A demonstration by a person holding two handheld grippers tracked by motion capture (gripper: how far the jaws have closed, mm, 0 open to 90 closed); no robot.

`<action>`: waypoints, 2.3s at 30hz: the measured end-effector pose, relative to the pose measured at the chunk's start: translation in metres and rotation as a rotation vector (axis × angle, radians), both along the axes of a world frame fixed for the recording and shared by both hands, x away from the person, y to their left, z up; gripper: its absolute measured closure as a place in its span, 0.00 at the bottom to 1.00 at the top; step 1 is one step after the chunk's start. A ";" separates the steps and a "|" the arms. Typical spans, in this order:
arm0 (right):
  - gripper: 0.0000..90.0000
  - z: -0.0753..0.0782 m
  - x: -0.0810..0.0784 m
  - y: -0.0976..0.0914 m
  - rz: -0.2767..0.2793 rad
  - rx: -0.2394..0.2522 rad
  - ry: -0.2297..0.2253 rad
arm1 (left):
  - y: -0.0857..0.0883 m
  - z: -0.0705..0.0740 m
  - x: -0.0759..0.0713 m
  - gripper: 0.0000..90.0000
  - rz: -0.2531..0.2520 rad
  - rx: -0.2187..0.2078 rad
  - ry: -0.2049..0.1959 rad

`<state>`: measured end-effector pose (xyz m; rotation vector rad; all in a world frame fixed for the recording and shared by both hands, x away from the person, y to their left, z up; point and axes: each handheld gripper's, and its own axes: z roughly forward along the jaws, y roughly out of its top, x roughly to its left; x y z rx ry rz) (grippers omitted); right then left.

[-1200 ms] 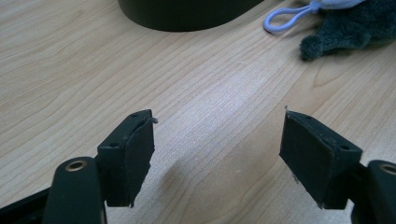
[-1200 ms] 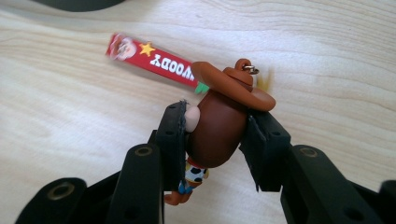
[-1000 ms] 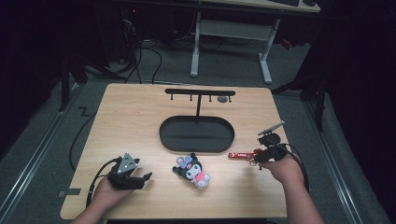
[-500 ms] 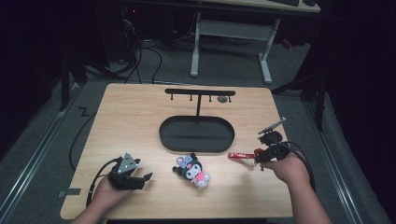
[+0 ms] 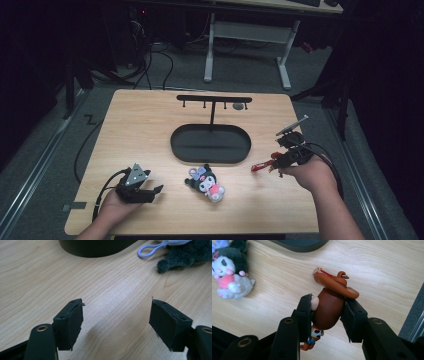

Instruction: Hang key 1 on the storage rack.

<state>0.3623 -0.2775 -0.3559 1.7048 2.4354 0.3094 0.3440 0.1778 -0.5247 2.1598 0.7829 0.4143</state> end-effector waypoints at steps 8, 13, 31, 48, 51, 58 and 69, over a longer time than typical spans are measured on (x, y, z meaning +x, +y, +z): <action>0.69 0.011 0.001 0.004 0.004 -0.009 -0.018 | 0.000 0.000 0.000 0.31 -0.001 -0.002 0.001; 0.69 0.016 0.004 0.006 0.010 -0.013 -0.021 | 0.000 0.000 0.000 0.31 -0.002 0.001 0.004; 0.69 0.036 0.030 0.019 0.046 -0.016 0.006 | 0.000 -0.002 0.000 0.31 -0.003 0.003 0.010; 0.69 0.049 0.066 0.035 0.061 -0.017 -0.002 | 0.004 -0.002 0.001 0.31 -0.001 -0.004 0.014; 0.69 0.049 0.072 0.039 0.064 -0.019 -0.003 | 0.004 -0.002 0.001 0.31 -0.003 -0.004 0.016; 0.69 0.048 0.087 0.045 0.059 -0.016 -0.010 | 0.004 -0.002 0.001 0.31 -0.004 -0.003 0.017; 0.69 0.052 0.105 0.049 0.045 0.001 -0.033 | 0.005 -0.002 0.001 0.31 -0.002 -0.007 0.016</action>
